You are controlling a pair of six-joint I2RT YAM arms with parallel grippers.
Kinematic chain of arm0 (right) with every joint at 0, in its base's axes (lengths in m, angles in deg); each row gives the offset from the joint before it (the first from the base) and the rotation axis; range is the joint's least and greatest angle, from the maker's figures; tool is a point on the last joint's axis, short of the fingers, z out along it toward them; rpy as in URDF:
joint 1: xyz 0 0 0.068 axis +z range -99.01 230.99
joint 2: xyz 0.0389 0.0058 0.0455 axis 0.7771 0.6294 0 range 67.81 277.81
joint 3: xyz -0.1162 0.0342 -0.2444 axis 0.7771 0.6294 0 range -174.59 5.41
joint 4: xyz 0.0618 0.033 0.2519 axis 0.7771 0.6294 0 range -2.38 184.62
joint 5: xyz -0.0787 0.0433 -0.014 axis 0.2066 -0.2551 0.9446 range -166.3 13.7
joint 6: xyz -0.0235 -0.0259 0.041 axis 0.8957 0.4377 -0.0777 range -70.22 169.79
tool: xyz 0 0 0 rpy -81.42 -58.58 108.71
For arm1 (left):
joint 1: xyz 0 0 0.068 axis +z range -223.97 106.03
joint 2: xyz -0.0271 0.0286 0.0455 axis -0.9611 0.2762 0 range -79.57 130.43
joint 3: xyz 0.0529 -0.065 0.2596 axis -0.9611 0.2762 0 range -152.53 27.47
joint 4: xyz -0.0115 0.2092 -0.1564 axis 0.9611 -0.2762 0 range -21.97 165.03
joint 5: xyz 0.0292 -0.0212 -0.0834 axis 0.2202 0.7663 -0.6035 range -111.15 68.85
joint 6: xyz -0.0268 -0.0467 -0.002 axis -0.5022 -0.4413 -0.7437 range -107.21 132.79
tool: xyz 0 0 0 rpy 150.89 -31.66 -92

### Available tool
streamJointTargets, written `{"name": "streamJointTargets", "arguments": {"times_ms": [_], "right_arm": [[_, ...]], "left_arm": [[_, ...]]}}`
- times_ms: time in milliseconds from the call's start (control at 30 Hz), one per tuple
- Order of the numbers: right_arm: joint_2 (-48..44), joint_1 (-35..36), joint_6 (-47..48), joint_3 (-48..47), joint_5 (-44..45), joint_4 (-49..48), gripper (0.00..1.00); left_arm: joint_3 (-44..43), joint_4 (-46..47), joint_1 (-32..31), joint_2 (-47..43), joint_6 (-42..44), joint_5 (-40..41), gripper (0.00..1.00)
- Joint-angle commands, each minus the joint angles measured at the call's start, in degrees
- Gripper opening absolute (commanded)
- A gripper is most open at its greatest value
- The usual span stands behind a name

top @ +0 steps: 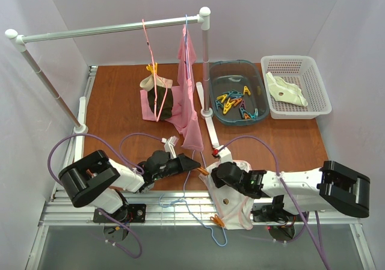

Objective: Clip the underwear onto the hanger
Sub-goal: Open the clamp, then clamp the underwear onto the hanger.

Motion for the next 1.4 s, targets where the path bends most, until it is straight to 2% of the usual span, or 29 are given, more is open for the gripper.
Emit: {"name": "streamJointTargets", "arguments": {"times_ms": [0, 33, 67, 100, 500, 1367], "right_arm": [[2.13, 0.21, -1.14, 0.50, -0.32, -1.28, 0.30], [2.56, 0.21, -1.32, 0.33, -0.32, -1.01, 0.24], [3.00, 0.21, -1.67, 0.24, -0.14, -0.84, 0.11], [3.09, 0.21, -1.85, -0.11, 0.47, -0.31, 0.03], [-3.32, 0.21, -2.20, -1.78, 4.34, 6.20, 0.01], [-14.92, 0.21, -2.55, -1.52, 9.26, 15.42, 0.01]], "left_arm": [[0.28, 2.78, 0.24, 0.21, 0.66, 0.99, 0.02], [0.45, 3.57, 0.24, 0.39, 0.66, 0.99, 0.02], [0.63, 4.27, 0.24, 0.56, 0.66, 1.16, 0.02], [0.63, 4.19, 0.24, 0.57, 0.75, 1.51, 0.02], [0.80, -5.39, 0.24, -3.83, 1.98, 4.59, 0.01], [-0.16, 1.90, 0.07, 0.56, 0.40, 3.71, 0.04]]}}
